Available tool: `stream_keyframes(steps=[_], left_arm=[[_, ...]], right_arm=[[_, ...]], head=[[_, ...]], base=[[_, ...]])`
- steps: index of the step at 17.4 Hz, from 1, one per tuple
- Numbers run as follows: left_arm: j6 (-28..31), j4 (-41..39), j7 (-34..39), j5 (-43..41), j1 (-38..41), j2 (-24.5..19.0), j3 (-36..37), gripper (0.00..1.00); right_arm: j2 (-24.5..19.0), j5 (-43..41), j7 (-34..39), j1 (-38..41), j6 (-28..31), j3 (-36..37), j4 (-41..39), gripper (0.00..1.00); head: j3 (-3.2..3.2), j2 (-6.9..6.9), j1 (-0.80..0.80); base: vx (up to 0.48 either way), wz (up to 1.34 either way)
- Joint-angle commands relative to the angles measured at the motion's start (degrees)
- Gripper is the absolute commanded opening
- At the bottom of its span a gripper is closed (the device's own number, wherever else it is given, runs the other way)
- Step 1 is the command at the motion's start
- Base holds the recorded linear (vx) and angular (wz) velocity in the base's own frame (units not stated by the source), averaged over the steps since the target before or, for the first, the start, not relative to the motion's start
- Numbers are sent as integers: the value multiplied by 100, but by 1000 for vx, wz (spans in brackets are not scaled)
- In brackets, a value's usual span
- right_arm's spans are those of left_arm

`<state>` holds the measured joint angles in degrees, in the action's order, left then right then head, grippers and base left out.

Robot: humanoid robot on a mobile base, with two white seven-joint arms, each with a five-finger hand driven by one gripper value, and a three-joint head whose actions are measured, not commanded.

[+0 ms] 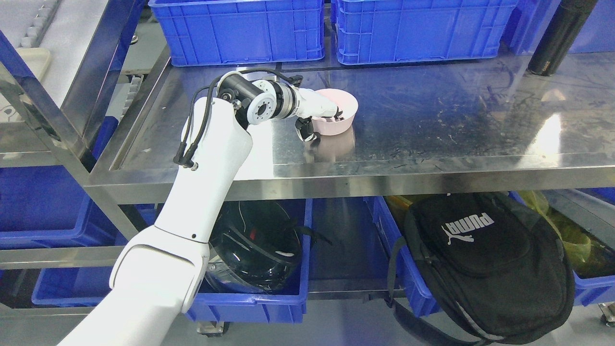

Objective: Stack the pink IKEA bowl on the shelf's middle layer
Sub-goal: 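Close the left hand on the bowl rim, then lift the pink bowl up off the shelf with the left hand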

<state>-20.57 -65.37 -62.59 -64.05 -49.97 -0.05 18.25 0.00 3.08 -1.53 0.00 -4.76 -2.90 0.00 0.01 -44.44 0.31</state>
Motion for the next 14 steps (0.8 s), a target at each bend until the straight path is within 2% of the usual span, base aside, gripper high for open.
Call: stream_keyframes(steps=[1, 5, 10, 12, 14], left_arm=[[-245, -55, 98, 33, -66, -95, -831, 3], [-483, -230, 107, 225, -66, -95, -1103, 1], [-983, -731, 168, 1166, 13, -95, -1542, 1], [-1709, -758, 212, 1358, 13, -95, -2041, 0], [-2443, -758, 204, 2146, 92, -95, -2220, 0]], right_arm=[[100, 0, 3, 132, 1, 0, -100, 100], [100, 0, 3, 132, 1, 0, -100, 100], [100, 0, 3, 132, 1, 0, -100, 100], [100, 0, 3, 132, 1, 0, -100, 100], [100, 0, 3, 132, 1, 0, -100, 100]], head=[[0, 0, 0], [0, 0, 0], [0, 0, 0], [0, 0, 0], [0, 0, 0]], base=[[0, 0], [-1, 5], [0, 0], [0, 0], [0, 0]])
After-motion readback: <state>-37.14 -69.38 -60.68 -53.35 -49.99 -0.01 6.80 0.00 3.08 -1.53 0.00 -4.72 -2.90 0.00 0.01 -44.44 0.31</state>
